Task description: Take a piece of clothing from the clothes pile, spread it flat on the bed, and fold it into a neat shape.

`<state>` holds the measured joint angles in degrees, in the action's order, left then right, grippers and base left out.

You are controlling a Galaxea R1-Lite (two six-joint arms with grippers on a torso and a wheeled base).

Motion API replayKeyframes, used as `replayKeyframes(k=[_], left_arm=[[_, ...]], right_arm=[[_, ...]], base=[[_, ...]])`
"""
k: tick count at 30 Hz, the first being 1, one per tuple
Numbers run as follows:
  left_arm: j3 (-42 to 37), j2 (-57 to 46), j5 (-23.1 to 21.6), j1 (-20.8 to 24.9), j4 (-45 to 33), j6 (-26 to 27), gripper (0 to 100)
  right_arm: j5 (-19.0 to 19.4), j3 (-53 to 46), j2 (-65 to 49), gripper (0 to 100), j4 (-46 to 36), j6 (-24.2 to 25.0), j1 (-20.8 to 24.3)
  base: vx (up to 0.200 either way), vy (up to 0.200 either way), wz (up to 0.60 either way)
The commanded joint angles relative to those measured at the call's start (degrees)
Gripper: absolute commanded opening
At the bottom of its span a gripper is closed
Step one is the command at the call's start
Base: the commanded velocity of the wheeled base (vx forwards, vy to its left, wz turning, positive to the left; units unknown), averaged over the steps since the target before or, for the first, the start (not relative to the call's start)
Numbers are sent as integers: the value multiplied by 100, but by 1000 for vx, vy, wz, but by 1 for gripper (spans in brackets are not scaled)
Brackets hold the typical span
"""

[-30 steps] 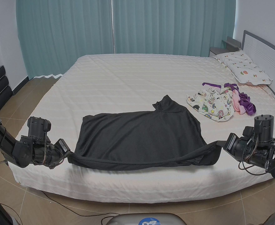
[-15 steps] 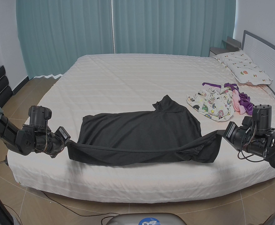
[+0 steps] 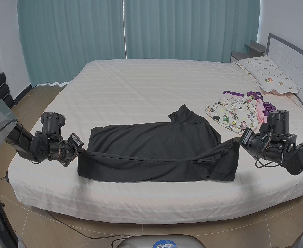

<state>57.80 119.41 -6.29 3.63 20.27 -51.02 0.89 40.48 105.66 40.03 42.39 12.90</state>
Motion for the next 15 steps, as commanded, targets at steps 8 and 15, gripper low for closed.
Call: replayKeyframes(k=[8, 15], left_arm=[[1093, 891, 49, -73, -489, -304, 0], [1551, 1322, 58, -64, -516, -312, 0]], right_arm=[[8, 1146, 1106, 0, -22, -2, -103], [-10, 1585, 1642, 0, -13, -187, -94]], base=[[0, 0, 0], [0, 0, 0]])
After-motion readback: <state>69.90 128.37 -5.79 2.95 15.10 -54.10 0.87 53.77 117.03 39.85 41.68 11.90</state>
